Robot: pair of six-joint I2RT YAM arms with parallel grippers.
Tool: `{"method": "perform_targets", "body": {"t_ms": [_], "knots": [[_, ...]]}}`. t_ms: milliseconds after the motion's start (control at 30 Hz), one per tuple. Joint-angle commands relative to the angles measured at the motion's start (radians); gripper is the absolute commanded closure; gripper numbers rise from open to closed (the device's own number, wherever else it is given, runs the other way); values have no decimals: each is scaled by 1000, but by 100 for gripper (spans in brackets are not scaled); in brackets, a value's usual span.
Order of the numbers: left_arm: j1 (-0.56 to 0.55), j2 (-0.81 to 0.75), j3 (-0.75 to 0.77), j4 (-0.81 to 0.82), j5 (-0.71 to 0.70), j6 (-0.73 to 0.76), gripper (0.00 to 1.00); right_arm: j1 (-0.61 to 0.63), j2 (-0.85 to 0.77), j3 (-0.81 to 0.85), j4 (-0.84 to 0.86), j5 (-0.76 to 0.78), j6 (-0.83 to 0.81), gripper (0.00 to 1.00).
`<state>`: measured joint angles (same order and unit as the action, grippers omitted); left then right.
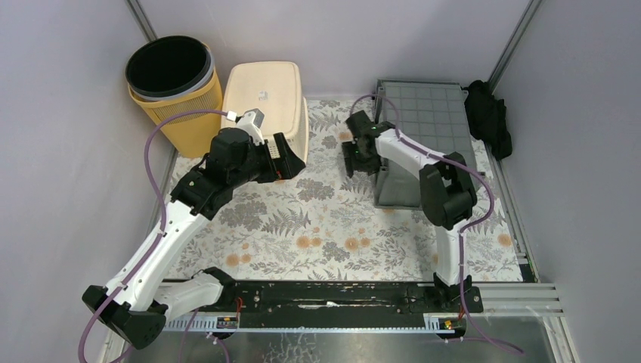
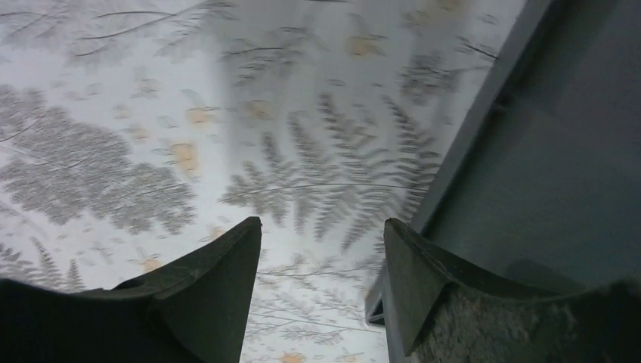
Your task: Turn the large container upside down
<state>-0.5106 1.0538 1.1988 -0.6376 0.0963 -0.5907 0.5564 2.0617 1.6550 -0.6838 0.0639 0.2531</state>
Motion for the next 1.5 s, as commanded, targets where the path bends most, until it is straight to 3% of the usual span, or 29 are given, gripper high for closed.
{"method": "perform_targets", "body": {"t_ms": [0, 300, 800, 1000, 1167, 1467], "knots": [[-8, 0, 26, 9, -3, 16, 0, -127, -102, -64, 41, -14, 8, 32], [-7, 10, 15, 22, 3, 12, 0, -260, -99, -88, 104, -49, 42, 32], [-7, 43, -27, 71, -56, 9, 0, -396, 65, 187, 72, -147, 94, 30], [18, 118, -5, 108, -137, 21, 0, -343, -111, 76, 167, -247, 61, 30], [61, 181, 85, 99, -206, 45, 0, -277, -251, 58, 133, -271, 34, 29], [311, 257, 121, 133, -249, 33, 0, -182, -406, -89, 175, -345, 53, 29]]}}
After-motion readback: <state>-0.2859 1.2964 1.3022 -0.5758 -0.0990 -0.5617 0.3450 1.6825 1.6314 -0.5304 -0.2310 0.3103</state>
